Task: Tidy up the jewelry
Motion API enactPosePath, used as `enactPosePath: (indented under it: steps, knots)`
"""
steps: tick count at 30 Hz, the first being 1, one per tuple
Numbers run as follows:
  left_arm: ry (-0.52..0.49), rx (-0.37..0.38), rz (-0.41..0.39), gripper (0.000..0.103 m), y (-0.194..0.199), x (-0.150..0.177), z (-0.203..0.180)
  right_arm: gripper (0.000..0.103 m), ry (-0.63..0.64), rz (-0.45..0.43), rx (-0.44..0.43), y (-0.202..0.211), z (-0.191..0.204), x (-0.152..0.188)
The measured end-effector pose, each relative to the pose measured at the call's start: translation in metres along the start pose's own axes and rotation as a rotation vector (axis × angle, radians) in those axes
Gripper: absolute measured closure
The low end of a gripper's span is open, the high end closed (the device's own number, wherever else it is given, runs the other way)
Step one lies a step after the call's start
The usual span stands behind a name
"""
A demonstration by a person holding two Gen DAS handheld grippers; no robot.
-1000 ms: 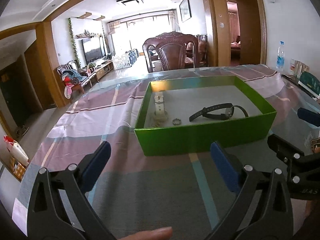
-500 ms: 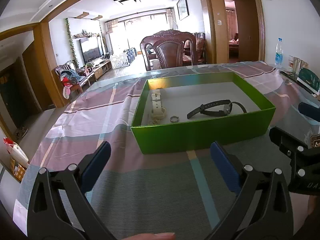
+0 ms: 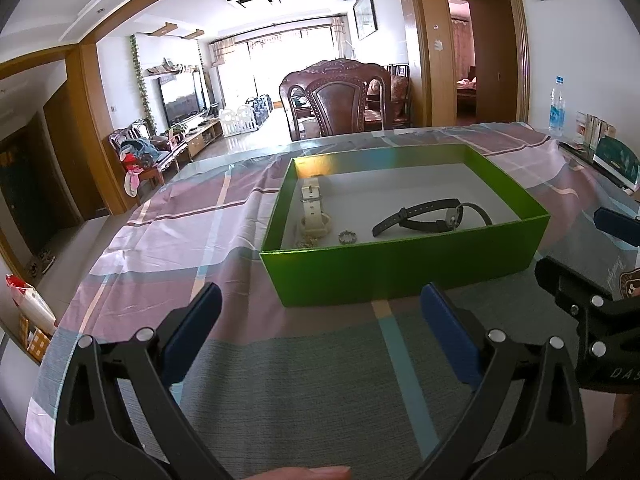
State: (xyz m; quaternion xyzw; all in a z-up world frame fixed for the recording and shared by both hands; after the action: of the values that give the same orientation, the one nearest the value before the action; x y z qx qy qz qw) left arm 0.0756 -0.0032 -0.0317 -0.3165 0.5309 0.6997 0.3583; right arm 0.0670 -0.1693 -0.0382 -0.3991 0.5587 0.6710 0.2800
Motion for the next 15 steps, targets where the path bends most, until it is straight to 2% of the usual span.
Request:
enactPosePath:
  steps: [15]
  knots:
    - [0.0,0.001,0.0,0.004,0.0004,-0.0001,-0.0011,0.003,-0.002,0.0,-0.001,0.0002,-0.0003,-0.0003]
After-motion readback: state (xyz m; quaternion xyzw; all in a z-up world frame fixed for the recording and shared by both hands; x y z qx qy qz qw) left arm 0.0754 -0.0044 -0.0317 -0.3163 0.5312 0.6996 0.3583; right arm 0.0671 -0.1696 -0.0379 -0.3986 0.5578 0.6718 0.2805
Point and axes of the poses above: each gripper's, at about its wrist camera, not at the fingertips, and y roughly against the way its jaws point, z to its left, x to its underside, the point moved 4 cm from there along -y, roughly the way its jaws point, and after that the axes turned 9 degrees about -x, right-handed, at the moved point
